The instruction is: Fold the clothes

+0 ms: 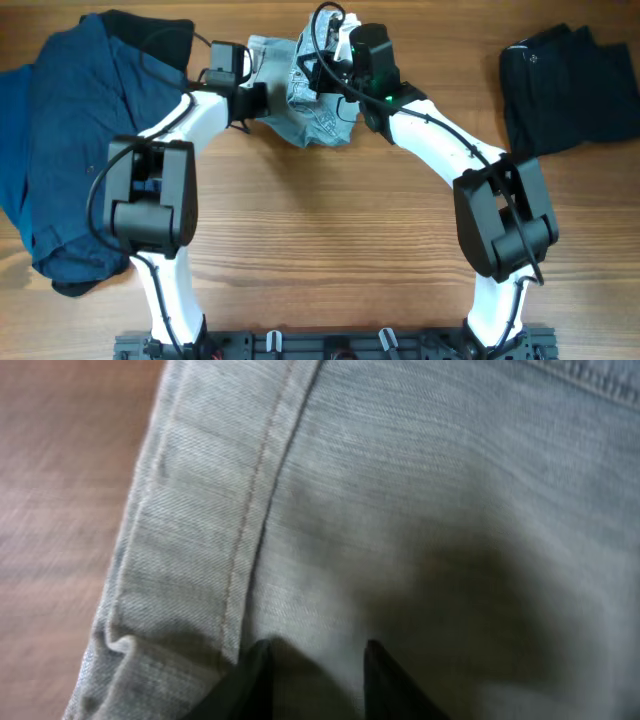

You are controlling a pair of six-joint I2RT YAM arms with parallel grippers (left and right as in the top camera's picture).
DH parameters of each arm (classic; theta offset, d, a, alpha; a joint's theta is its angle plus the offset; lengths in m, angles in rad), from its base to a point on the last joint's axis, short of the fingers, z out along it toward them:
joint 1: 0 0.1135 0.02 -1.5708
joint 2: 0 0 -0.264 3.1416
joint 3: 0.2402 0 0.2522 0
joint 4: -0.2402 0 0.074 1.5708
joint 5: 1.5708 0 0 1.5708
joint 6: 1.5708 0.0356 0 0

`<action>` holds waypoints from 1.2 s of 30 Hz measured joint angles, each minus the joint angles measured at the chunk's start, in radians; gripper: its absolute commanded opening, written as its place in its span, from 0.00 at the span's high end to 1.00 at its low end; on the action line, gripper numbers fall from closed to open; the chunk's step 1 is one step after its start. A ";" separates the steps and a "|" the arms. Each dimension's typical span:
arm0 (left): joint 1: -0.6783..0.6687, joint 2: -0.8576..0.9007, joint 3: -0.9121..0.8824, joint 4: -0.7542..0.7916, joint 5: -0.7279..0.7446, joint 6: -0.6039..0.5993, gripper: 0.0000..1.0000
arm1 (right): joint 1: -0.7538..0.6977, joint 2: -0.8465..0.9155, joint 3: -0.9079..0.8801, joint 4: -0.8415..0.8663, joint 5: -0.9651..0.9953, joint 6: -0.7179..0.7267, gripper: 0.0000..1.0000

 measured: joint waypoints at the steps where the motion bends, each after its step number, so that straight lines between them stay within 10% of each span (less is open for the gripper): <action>1: 0.008 -0.013 -0.006 -0.021 0.000 0.000 0.65 | 0.002 0.000 0.000 0.000 0.000 0.000 0.96; 12: 0.171 -0.271 -0.021 -0.126 -0.005 0.000 0.64 | 0.010 0.006 0.000 0.028 -0.003 0.014 0.96; 13: 0.171 -0.280 -0.021 -0.128 -0.004 0.000 0.64 | 0.010 0.009 0.000 0.039 -0.004 0.015 0.89; 15: 0.169 -0.288 -0.021 -0.132 -0.004 0.000 0.64 | 0.010 0.011 0.000 0.067 -0.008 0.015 0.15; 16: 0.169 -0.290 -0.021 -0.134 -0.004 0.000 0.64 | 0.012 0.013 0.000 0.093 -0.008 0.018 0.01; 27: 0.169 -0.290 -0.021 -0.142 -0.004 0.000 0.68 | 0.055 0.013 0.004 0.143 -0.201 -0.088 0.00; 36: 0.138 -0.291 -0.021 -0.140 -0.004 0.028 0.62 | -0.205 0.011 0.020 -0.330 -0.241 -0.140 0.00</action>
